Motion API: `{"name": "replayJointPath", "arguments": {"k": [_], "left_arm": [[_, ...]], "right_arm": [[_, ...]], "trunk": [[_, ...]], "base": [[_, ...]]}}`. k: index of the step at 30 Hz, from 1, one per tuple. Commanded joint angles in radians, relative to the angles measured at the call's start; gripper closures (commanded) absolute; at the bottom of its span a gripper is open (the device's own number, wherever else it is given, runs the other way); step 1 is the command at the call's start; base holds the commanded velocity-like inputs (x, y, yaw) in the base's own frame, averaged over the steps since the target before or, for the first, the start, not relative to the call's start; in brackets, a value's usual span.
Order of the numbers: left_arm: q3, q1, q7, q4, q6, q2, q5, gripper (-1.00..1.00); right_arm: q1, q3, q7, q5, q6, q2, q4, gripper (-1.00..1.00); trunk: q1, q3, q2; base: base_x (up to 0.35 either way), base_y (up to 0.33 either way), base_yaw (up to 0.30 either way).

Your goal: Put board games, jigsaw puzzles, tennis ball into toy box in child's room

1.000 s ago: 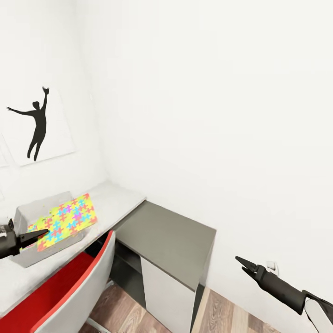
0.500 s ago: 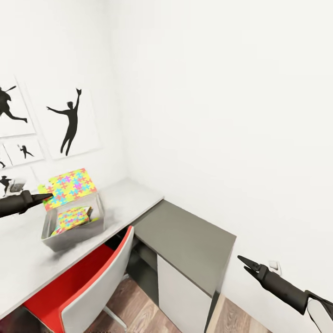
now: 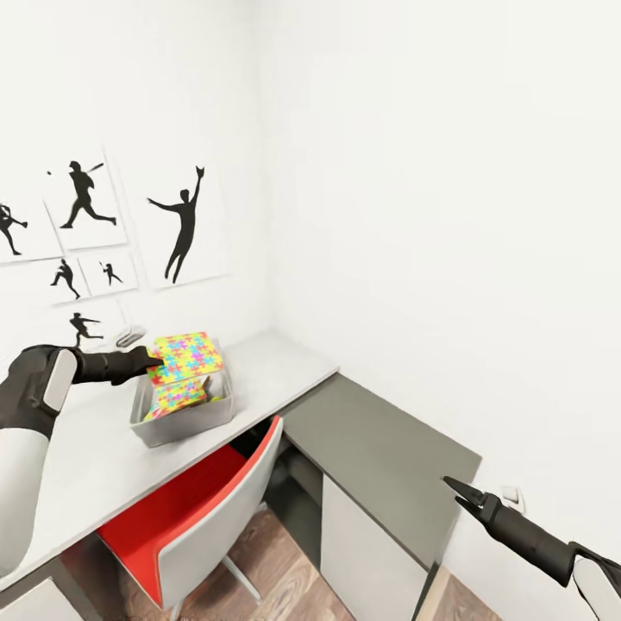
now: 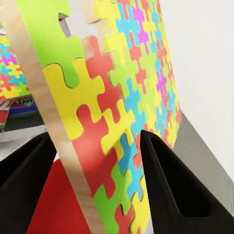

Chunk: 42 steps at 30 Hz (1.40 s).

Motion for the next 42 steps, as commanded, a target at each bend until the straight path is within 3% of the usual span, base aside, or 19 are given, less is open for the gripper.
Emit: {"name": "replayJointPath", "arguments": {"k": [1, 8, 14, 20, 32, 42], "left_arm": [[-0.002, -0.002, 0.001, -0.002, 0.005, -0.008, -0.007, 1.00], [-0.014, -0.002, 0.015, -0.023, 0.001, -0.014, -0.007, 1.00], [-0.013, -0.001, 0.013, -0.025, 0.000, 0.014, -0.005, 1.00], [-0.012, -0.001, 0.001, -0.027, 0.000, 0.021, -0.005, 1.00], [-0.010, -0.001, -0.071, -0.027, 0.000, 0.041, -0.006, 1.00], [-0.013, -0.001, -0.079, -0.027, 0.000, 0.052, -0.007, 1.00]], "right_arm": [[-0.001, -0.001, 0.001, -0.004, 0.007, 0.000, -0.001, -1.00], [0.000, -0.001, 0.003, -0.004, 0.007, -0.001, -0.010, -1.00], [0.000, -0.001, 0.013, -0.004, 0.007, -0.001, -0.007, -1.00], [-0.001, -0.001, 0.021, -0.004, 0.007, -0.001, -0.003, -1.00], [-0.001, -0.003, 0.023, -0.005, 0.007, -0.002, 0.000, -1.00], [0.000, -0.003, 0.023, -0.006, 0.007, -0.003, 0.000, -1.00]], "trunk": [[0.001, -0.002, -0.002], [0.001, -0.003, -0.002], [0.001, -0.003, -0.002], [0.001, -0.003, -0.002], [0.001, 0.004, -0.002], [0.001, 0.011, -0.002]], "base": [[0.000, 0.000, 0.282], [0.004, 0.007, 0.246], [0.088, 0.133, 0.044], [0.018, 0.026, 0.005], [0.070, 0.002, -0.134], [0.071, 0.076, -0.165]]}}
